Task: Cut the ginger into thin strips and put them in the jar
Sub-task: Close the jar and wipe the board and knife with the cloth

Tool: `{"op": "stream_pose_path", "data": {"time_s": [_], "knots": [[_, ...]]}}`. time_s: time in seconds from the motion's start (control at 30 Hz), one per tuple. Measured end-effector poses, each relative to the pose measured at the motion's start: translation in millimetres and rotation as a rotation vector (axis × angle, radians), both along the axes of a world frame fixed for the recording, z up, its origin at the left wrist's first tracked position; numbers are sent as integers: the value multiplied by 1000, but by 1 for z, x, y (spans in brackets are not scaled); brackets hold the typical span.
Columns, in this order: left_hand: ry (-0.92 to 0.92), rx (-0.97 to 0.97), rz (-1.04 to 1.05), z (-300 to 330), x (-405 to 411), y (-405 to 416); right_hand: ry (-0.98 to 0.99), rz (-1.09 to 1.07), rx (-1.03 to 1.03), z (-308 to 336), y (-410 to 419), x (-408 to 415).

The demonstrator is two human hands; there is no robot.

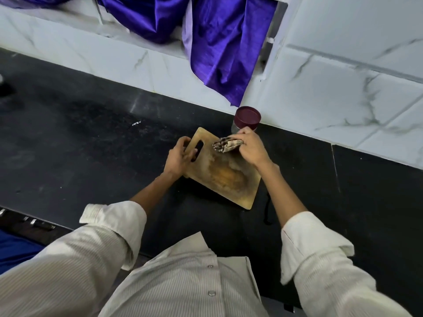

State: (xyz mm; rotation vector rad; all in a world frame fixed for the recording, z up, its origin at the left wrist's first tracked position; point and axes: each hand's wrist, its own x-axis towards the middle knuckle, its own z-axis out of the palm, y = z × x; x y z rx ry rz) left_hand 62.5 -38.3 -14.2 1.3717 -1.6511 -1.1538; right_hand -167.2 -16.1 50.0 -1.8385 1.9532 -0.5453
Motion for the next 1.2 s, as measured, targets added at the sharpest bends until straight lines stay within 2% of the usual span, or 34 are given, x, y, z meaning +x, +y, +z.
{"op": "stream_pose_path", "data": {"time_s": [0.1, 0.2, 0.3, 0.4, 0.5, 0.67, 0.77, 0.93, 1.03, 1.2], "knots": [[59, -44, 56, -1, 8, -5, 72, 147, 61, -1, 0, 10], [94, -80, 106, -4, 20, -9, 181, 254, 68, -17, 30, 9], [99, -128, 173, -2, 39, -10, 241, 321, 161, -36, 63, 5], [55, -183, 193, 4, 57, -18, 119, 267, 176, -36, 67, 2], [42, -176, 185, 12, 60, -23, 5, 153, 48, -14, 45, -2], [89, -182, 182, 16, 54, -24, 40, 31, -127, 15, -3, 4], [164, -155, 228, 14, 50, -24, 138, 21, -39, 7, -6, 12], [244, -75, 378, -3, 55, -31, 216, 165, 26, -13, 30, 30], [221, -19, 410, -17, 60, -32, 187, 181, 111, -22, 44, 27], [190, 73, 566, -37, 67, -32, 87, 59, 170, -31, 49, 17]]}}
